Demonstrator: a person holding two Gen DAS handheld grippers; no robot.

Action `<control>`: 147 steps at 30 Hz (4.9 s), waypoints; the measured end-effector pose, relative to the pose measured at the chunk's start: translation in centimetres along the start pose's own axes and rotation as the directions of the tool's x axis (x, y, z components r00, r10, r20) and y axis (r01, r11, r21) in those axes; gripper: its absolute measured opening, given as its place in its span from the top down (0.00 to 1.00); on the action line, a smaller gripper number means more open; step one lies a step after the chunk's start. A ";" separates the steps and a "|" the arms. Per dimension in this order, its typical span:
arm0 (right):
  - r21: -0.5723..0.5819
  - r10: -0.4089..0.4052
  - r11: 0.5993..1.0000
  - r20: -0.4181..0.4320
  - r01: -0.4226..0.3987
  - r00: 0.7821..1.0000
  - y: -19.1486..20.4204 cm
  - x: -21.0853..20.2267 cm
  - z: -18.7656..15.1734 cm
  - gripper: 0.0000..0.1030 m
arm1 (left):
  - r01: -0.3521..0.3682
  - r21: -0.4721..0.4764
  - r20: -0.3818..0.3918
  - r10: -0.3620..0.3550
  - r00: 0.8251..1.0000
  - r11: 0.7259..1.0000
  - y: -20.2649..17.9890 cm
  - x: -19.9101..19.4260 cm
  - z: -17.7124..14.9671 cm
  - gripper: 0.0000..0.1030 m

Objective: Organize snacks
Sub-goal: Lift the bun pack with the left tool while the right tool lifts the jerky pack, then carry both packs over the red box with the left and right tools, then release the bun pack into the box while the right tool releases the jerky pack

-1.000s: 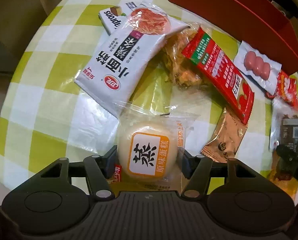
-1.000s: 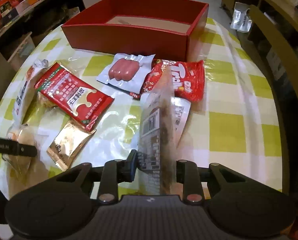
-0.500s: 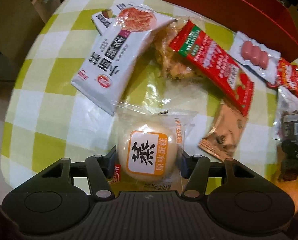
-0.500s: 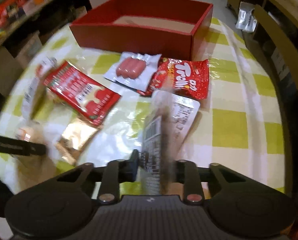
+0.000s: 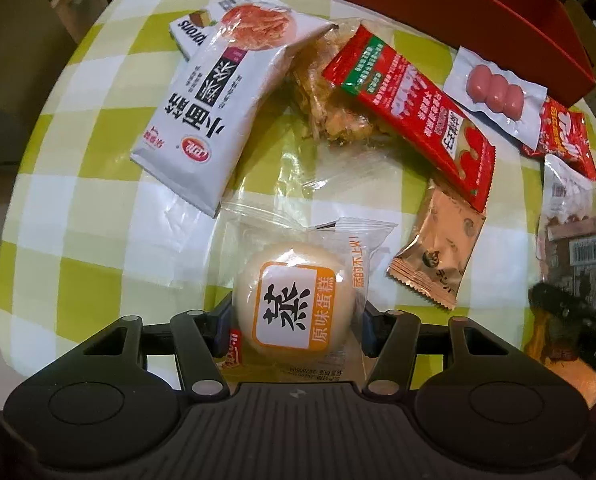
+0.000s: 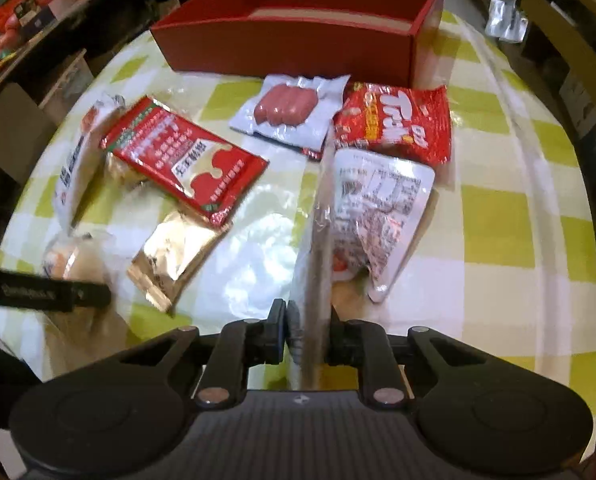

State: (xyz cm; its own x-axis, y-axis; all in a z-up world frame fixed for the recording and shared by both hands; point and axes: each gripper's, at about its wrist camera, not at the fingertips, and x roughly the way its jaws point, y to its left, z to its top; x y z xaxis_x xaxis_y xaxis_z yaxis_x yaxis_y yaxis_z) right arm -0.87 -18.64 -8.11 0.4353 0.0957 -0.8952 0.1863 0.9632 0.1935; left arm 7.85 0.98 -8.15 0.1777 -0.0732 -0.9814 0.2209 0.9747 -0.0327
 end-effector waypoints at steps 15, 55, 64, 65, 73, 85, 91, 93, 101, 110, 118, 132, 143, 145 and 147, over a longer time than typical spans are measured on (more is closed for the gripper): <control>-0.014 0.078 0.997 0.077 -0.077 0.994 0.3 -3.2 0.4 0.73 | -0.013 -0.001 0.038 0.013 0.999 1.000 -0.6 -2.8 -0.7 0.38; -0.028 0.057 0.998 0.233 -0.052 0.971 -2.0 -4.0 12.7 0.73 | -0.054 0.102 0.248 0.028 0.968 0.993 -10.7 -6.0 12.0 0.38; -0.029 0.036 0.999 0.259 -0.030 0.965 -3.0 -2.6 17.2 0.73 | -0.083 0.128 0.296 0.042 0.954 0.988 -13.2 -5.6 15.6 0.38; -0.031 0.031 0.999 0.262 -0.024 0.965 -3.1 -2.4 17.6 0.73 | -0.084 0.126 0.299 0.043 0.953 0.988 -13.3 -5.6 16.0 0.38; -0.034 0.016 0.999 0.269 -0.007 0.963 -3.5 -0.2 20.7 0.73 | -0.126 0.116 0.325 0.083 0.942 0.985 -14.0 -4.3 19.3 0.38; -0.070 -0.018 0.997 0.231 0.035 0.973 -3.6 3.8 22.8 0.73 | -0.185 0.122 0.328 0.136 0.935 0.975 -14.4 -1.2 22.4 0.38; -0.105 -0.030 0.993 0.204 0.053 0.979 -3.0 5.4 22.6 0.72 | -0.219 0.148 0.330 0.161 0.930 0.965 -14.4 0.3 22.8 0.37; -0.102 -0.033 0.993 0.206 0.055 0.978 -3.0 5.4 22.5 0.72 | -0.214 0.142 0.313 0.161 0.936 0.966 -14.1 0.8 22.9 0.36; -0.092 -0.061 0.992 0.207 0.082 0.976 -3.0 4.8 22.5 0.61 | -0.225 0.145 0.253 0.184 0.950 0.963 -12.6 1.9 22.7 0.30; -0.101 -0.070 0.991 0.201 0.092 0.977 -2.5 4.0 22.1 0.58 | -0.259 0.188 0.252 0.209 0.945 0.947 -12.8 1.2 20.5 0.30; -0.107 -0.081 0.989 0.210 0.105 0.974 -2.0 2.8 21.1 0.54 | -0.253 0.191 0.248 0.203 0.947 0.948 -12.5 0.4 19.0 0.30; -0.138 -0.112 0.978 0.275 0.155 0.955 -0.8 0.5 19.7 0.44 | -0.219 0.142 0.323 0.164 0.932 0.965 -11.8 -3.0 18.1 0.21; -0.123 -0.112 0.981 0.293 0.153 0.950 -1.3 0.0 19.7 0.43 | -0.225 0.136 0.350 0.166 0.922 0.965 -11.4 -3.9 17.2 0.19; -0.122 -0.106 0.982 0.293 0.147 0.950 -1.3 0.0 19.8 0.43 | -0.226 0.134 0.351 0.167 0.921 0.965 -11.3 -4.0 17.3 0.19; -0.128 -0.104 0.981 0.297 0.147 0.949 -1.0 -0.1 19.7 0.43 | -0.225 0.135 0.353 0.166 0.921 0.965 -11.3 -4.0 17.3 0.19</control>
State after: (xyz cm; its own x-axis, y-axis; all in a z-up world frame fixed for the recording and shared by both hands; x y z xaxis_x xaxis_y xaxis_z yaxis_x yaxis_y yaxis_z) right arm 16.22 -24.60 -0.29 0.6558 -0.0835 -0.7503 0.1341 0.9909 0.0069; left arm 21.23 -13.44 -0.55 0.5383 0.0197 -0.8425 0.3027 0.9285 0.2151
